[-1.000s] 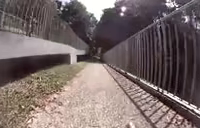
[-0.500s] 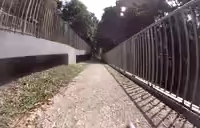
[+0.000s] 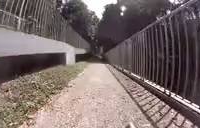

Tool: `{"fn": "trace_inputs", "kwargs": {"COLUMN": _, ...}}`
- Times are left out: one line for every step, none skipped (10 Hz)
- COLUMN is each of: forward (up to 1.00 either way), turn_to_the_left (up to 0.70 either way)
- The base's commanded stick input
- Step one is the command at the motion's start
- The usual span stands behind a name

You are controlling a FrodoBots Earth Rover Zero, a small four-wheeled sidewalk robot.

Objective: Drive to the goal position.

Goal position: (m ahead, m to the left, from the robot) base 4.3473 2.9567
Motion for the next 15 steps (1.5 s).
{"fn": "trace_inputs", "kwargs": {"forward": 1.0, "turn_to_the_left": 0.0}}
{"fn": "trace_inputs", "kwargs": {"forward": 1.0, "turn_to_the_left": 0.0}}
{"fn": "trace_inputs", "kwargs": {"forward": 1.0, "turn_to_the_left": 0.0}}
{"fn": "trace_inputs", "kwargs": {"forward": 1.0, "turn_to_the_left": 0.0}}
{"fn": "trace_inputs", "kwargs": {"forward": 1.0, "turn_to_the_left": 0.0}}
{"fn": "trace_inputs", "kwargs": {"forward": 1.0, "turn_to_the_left": 0.0}}
{"fn": "trace_inputs", "kwargs": {"forward": 1.0, "turn_to_the_left": 0.0}}
{"fn": "trace_inputs", "kwargs": {"forward": 1.0, "turn_to_the_left": 0.0}}
{"fn": "trace_inputs", "kwargs": {"forward": 1.0, "turn_to_the_left": 0.0}}
{"fn": "trace_inputs", "kwargs": {"forward": 1.0, "turn_to_the_left": 0.0}}
{"fn": "trace_inputs", "kwargs": {"forward": 1.0, "turn_to_the_left": 0.0}}
{"fn": "trace_inputs", "kwargs": {"forward": 1.0, "turn_to_the_left": 0.0}}
{"fn": "trace_inputs", "kwargs": {"forward": 1.0, "turn_to_the_left": 0.0}}
{"fn": "trace_inputs", "kwargs": {"forward": 1.0, "turn_to_the_left": 0.0}}
{"fn": "trace_inputs", "kwargs": {"forward": 1.0, "turn_to_the_left": 0.0}}
